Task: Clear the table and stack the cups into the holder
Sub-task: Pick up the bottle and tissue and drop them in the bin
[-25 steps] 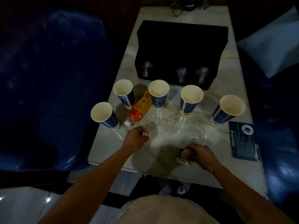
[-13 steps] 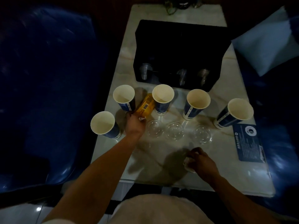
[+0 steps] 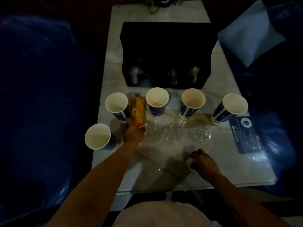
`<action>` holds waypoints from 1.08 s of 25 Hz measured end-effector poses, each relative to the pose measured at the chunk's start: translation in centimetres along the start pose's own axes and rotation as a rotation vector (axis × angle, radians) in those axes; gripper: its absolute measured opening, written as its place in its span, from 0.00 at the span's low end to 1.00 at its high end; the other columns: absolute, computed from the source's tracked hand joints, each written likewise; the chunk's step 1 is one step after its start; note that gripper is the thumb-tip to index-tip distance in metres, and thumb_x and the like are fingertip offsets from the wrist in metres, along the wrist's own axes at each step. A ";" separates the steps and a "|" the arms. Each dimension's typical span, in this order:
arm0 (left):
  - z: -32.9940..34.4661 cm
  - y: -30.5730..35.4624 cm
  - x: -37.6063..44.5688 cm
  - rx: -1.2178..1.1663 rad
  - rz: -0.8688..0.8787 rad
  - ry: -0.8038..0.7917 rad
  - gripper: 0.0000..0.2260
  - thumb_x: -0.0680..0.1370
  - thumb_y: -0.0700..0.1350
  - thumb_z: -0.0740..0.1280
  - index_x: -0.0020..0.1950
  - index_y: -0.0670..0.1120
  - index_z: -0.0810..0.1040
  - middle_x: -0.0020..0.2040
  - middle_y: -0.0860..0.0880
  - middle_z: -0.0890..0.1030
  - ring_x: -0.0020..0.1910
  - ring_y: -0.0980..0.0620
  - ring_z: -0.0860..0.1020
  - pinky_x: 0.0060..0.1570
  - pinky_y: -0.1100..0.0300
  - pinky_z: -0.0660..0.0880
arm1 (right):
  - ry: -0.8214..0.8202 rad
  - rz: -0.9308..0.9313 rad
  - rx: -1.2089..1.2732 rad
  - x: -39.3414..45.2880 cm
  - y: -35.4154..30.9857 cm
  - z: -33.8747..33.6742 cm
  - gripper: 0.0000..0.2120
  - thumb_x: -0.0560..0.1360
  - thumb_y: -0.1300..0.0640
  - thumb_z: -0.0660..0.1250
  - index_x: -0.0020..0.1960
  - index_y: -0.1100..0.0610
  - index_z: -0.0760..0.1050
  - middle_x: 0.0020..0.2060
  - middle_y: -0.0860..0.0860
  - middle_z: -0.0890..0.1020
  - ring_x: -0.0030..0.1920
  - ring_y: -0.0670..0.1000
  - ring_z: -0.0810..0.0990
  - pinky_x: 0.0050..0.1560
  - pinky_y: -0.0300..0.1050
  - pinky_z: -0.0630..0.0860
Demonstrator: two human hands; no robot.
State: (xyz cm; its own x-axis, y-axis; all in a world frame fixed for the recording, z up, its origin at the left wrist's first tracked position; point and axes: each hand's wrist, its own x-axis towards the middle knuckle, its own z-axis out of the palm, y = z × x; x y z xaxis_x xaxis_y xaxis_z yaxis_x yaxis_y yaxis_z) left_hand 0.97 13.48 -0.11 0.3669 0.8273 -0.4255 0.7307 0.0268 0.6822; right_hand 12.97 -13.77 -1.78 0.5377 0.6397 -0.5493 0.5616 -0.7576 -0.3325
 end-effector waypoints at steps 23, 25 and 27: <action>1.9 -2.8 -12.2 -0.445 -0.130 -0.166 0.30 0.71 0.56 0.73 0.69 0.59 0.65 0.57 0.51 0.76 0.49 0.49 0.80 0.45 0.50 0.82 | 0.229 0.092 0.755 -6.2 2.2 -1.8 0.11 0.69 0.60 0.75 0.48 0.51 0.78 0.40 0.50 0.82 0.36 0.45 0.82 0.32 0.35 0.79; 2.6 -3.5 -15.0 -0.481 -0.103 -0.202 0.26 0.71 0.57 0.73 0.67 0.62 0.67 0.56 0.52 0.78 0.51 0.48 0.81 0.48 0.47 0.82 | 0.261 0.103 0.855 -7.8 3.4 -1.9 0.12 0.68 0.64 0.76 0.46 0.51 0.78 0.39 0.52 0.82 0.36 0.48 0.81 0.37 0.44 0.82; 3.9 -3.7 -17.8 -0.546 -0.073 -0.240 0.22 0.73 0.51 0.73 0.65 0.58 0.70 0.54 0.52 0.81 0.48 0.49 0.83 0.39 0.55 0.82 | 0.276 0.107 0.960 -9.8 5.0 -2.1 0.13 0.68 0.66 0.75 0.46 0.52 0.78 0.41 0.55 0.82 0.40 0.53 0.81 0.41 0.50 0.81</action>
State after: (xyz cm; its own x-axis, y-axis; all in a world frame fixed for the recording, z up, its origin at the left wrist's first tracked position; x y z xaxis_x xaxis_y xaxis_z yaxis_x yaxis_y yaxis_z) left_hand -6.05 -3.55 2.58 0.4928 0.6646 -0.5617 0.3810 0.4156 0.8259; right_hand 11.83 -23.54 3.50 0.7509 0.4775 -0.4562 -0.1781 -0.5188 -0.8362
